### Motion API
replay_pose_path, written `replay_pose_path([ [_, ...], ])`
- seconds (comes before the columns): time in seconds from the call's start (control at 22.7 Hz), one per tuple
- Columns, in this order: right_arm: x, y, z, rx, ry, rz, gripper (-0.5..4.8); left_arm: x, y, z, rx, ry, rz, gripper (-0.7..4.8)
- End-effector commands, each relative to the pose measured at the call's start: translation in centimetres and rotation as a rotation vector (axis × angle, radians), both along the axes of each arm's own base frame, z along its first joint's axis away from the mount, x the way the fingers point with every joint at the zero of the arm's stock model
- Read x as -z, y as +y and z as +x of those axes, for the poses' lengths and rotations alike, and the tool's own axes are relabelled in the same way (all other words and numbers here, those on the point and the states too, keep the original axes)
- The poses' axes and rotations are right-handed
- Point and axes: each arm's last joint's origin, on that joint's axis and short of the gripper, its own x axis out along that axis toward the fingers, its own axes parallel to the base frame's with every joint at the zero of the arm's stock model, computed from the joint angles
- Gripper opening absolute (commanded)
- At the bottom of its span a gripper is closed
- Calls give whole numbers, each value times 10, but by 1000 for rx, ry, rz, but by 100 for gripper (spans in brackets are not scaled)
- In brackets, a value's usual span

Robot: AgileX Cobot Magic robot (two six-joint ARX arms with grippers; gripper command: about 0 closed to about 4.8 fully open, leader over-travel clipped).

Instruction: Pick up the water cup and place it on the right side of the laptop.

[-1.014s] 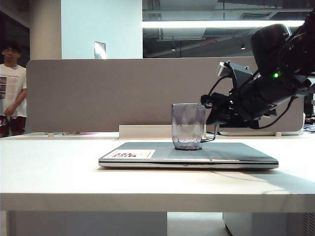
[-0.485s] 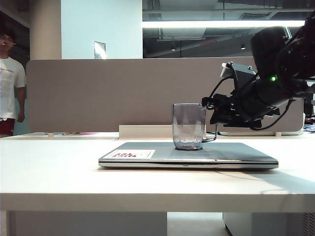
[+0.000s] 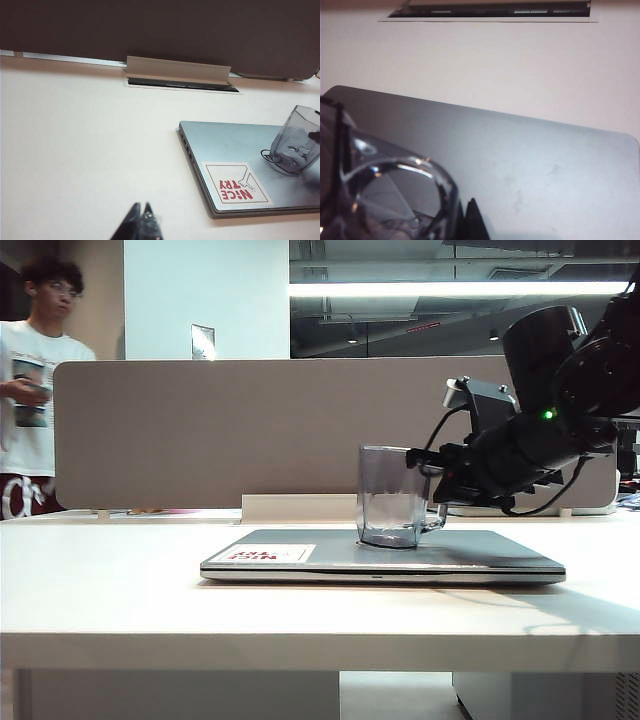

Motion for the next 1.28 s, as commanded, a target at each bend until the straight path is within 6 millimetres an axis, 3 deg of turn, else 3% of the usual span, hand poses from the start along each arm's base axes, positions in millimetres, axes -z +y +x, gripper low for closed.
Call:
replay_pose_path([
  [0.04,-5,1,1,-2,-38,-2,-2,-2,0,0,6,-16,3,-6],
  [0.22,-11,1,1,-19,-80,-43,-2,-2,0,0,6,-16,3,-6],
  [0.62,-59,-9,-12,23,-181,-106,-2,-2,0,0,6,-16,2,-6],
  [0.93,-84,-72,-25,204,-60,-138,-2,-2,0,0,5,-16,2,-6],
  [1.28,-78,-99,-31,280,18,-142,-2,-2,0,0,6,-15,2,-6],
])
